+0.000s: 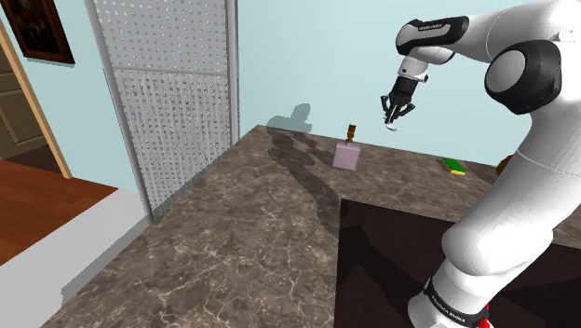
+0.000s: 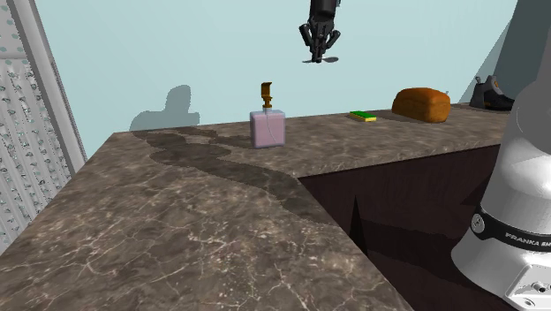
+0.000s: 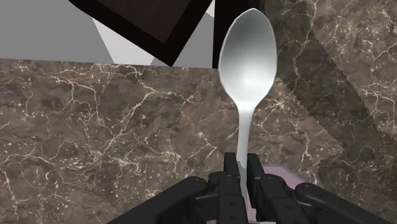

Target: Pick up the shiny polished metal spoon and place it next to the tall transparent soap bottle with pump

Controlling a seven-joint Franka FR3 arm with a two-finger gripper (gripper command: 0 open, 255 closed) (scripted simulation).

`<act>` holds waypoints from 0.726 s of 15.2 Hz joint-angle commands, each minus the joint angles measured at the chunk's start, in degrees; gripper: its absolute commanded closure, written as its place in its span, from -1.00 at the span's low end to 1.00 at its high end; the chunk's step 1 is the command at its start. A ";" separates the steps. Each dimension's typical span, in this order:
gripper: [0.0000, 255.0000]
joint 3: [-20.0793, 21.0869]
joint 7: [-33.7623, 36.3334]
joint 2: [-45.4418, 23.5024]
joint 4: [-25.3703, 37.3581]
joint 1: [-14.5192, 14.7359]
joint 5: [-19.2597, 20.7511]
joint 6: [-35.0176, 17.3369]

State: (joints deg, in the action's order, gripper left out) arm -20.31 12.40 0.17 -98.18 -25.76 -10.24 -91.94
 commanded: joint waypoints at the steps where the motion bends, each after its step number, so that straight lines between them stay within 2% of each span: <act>1: 1.00 -0.11 -0.51 -0.03 -1.39 -0.11 0.00 -1.37; 11: 1.00 -0.02 -1.74 -0.24 -8.81 -0.02 -0.26 -8.89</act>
State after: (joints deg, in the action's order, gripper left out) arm -20.25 10.97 -0.02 -106.22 -25.69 -10.49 -100.03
